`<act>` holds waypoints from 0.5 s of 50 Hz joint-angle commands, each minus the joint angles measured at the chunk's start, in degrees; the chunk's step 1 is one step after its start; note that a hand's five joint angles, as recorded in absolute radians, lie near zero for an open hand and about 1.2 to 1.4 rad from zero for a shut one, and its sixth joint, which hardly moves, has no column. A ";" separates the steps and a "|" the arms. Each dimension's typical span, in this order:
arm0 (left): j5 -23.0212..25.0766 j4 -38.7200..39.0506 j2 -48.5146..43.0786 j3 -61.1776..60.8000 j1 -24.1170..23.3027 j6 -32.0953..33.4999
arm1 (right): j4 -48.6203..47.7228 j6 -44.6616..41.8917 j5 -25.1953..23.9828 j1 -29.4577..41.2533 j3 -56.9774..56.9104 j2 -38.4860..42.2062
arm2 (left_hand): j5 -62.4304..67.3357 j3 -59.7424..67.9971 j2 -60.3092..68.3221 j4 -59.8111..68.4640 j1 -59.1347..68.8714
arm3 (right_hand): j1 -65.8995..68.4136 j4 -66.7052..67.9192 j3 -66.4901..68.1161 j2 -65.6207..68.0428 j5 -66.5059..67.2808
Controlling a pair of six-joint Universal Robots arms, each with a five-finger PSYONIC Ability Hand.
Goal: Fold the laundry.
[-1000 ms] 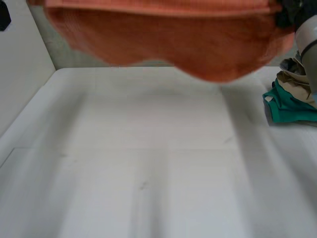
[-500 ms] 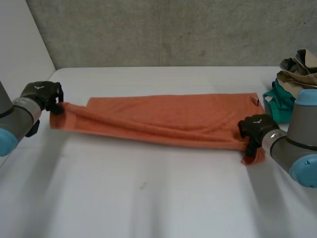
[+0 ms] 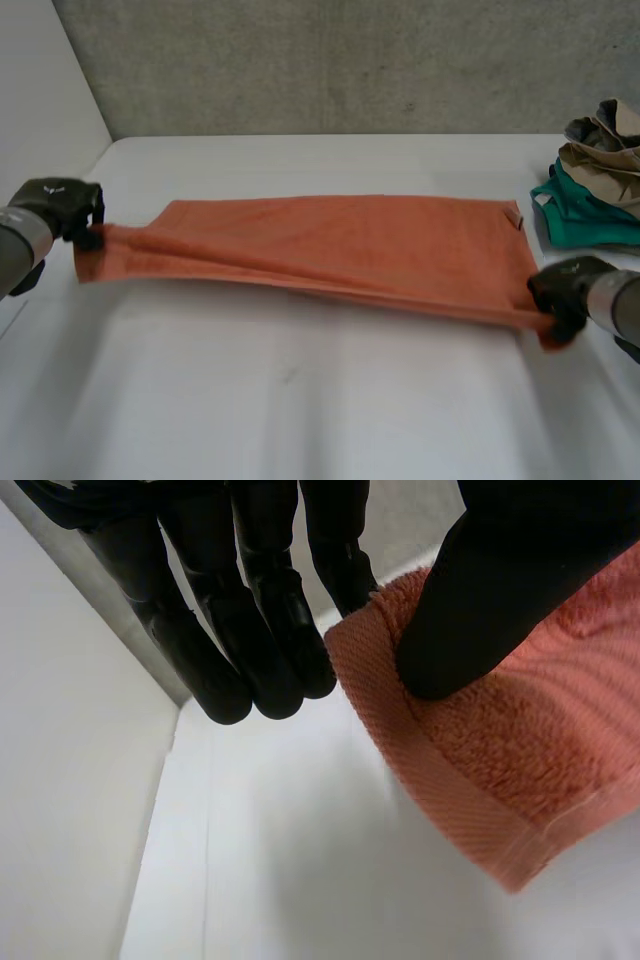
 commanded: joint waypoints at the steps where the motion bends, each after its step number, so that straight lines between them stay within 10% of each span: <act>1: -0.04 -9.87 1.78 -4.83 1.90 16.23 | 12.97 -28.40 1.92 -2.86 4.51 -3.09 | 13.24 11.85 11.43 11.38 15.81 | 15.15 11.66 12.26 12.71 14.23; 10: 0.40 -10.76 -2.78 -2.12 -0.02 22.40 | 2.44 -31.15 5.88 0.21 0.30 1.83 | 13.24 11.85 11.43 11.38 15.81 | 15.15 11.66 12.26 12.71 14.23; 25: -5.40 2.59 0.81 34.61 -6.00 -3.52 | -38.49 -7.88 7.90 5.05 -24.67 -1.41 | 13.24 11.85 11.43 11.38 15.81 | 15.15 11.66 12.26 12.71 14.23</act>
